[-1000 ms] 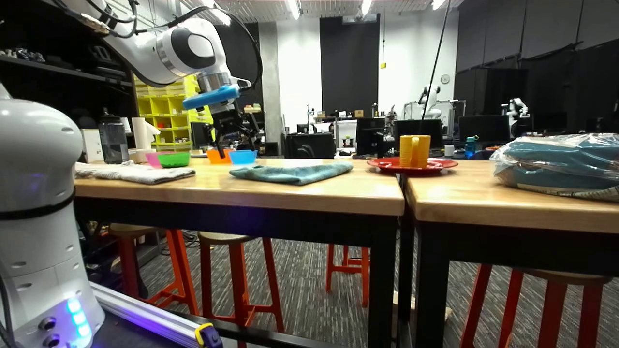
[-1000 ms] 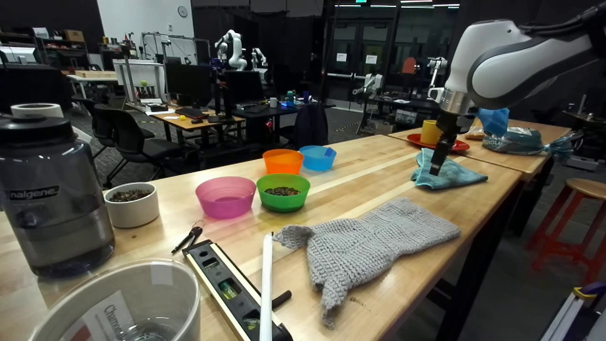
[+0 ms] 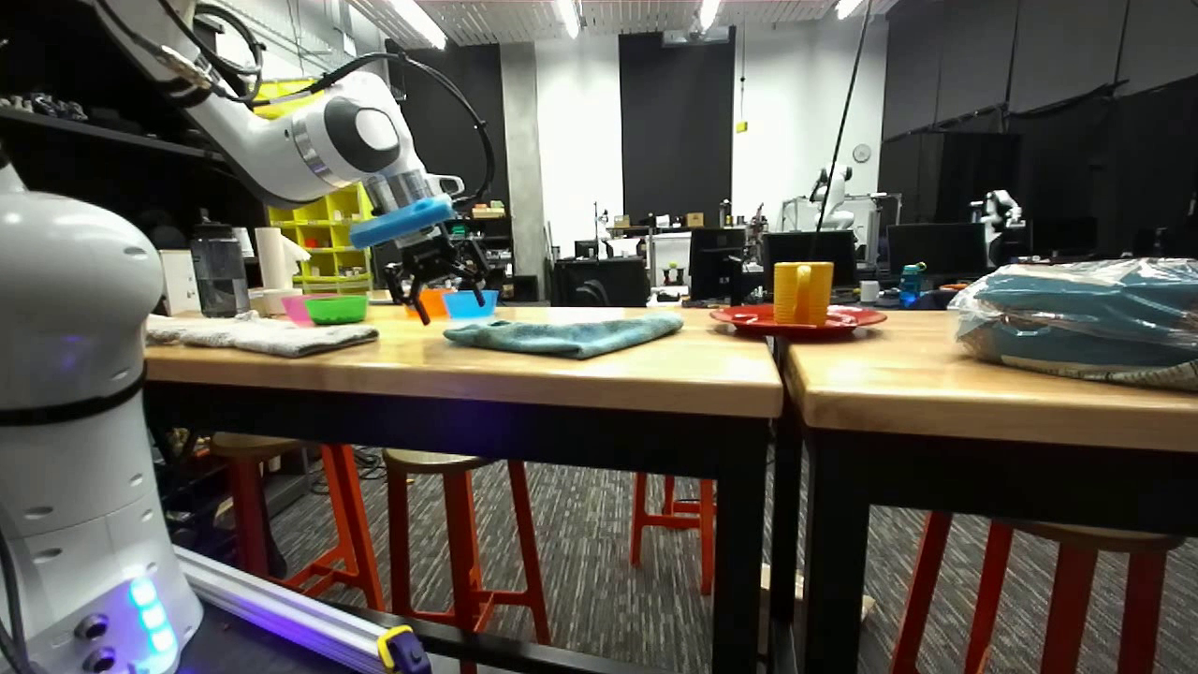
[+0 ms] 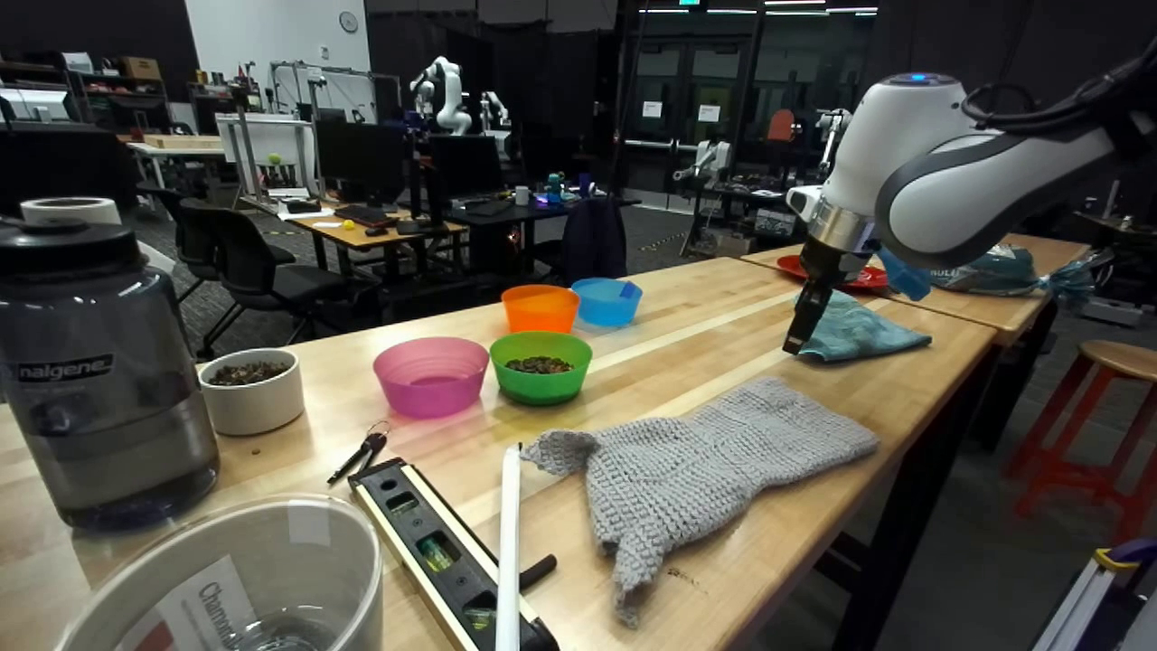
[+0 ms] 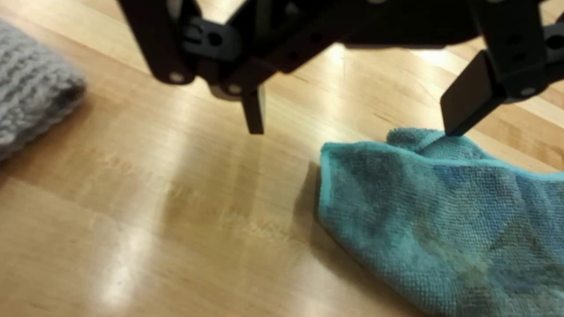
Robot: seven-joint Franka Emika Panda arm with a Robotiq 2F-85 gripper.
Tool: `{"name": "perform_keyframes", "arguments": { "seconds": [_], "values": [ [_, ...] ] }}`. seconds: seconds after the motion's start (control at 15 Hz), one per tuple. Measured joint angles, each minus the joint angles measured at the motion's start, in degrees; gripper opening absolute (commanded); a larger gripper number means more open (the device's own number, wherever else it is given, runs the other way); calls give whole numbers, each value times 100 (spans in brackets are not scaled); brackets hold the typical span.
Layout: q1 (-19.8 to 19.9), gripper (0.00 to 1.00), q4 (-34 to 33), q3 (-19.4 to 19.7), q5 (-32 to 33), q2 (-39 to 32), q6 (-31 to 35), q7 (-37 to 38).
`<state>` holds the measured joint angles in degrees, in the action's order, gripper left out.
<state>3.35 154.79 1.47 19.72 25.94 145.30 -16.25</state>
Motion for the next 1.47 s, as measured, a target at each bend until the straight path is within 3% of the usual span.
{"name": "perform_keyframes", "arguments": {
  "seconds": [0.47,0.87,1.0,1.47],
  "values": [
    [78,100,-103,-234,296,-278,175,904],
    [78,100,-280,-399,216,-278,-268,1841],
    [-3,100,-290,-336,50,-278,-289,1489],
    [-459,100,-445,572,-506,-278,-418,-1545]
  ]
}}
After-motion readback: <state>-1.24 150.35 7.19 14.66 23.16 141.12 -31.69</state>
